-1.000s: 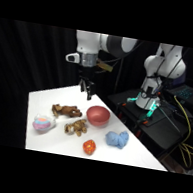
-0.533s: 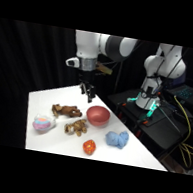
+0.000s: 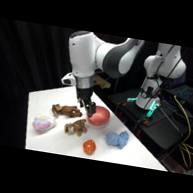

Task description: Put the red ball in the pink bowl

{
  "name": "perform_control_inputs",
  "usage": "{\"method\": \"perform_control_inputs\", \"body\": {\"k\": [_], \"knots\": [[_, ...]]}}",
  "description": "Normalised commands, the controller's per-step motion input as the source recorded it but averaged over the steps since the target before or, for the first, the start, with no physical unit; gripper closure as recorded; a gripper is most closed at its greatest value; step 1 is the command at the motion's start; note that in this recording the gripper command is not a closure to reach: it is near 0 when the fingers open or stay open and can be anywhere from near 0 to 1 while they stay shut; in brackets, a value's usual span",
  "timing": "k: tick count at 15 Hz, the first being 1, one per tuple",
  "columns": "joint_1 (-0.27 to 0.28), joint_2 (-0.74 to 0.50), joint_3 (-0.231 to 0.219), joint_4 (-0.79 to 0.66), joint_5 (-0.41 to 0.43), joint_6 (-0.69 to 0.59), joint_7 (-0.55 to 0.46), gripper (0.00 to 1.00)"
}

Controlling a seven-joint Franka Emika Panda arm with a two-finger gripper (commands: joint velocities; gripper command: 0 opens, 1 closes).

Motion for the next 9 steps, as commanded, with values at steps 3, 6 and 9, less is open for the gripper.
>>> {"method": "perform_control_inputs", "body": {"k": [3,6,9], "knots": [[0.065,0.53,0.078,0.66,0.003,-0.18,-0.14,0.0],[0.034,0.57,0.069,0.72,0.038,-0.24,-0.2,0.0],[0.009,0.42,0.051,0.58,0.067,-0.27,-0.21,0.0]]}}
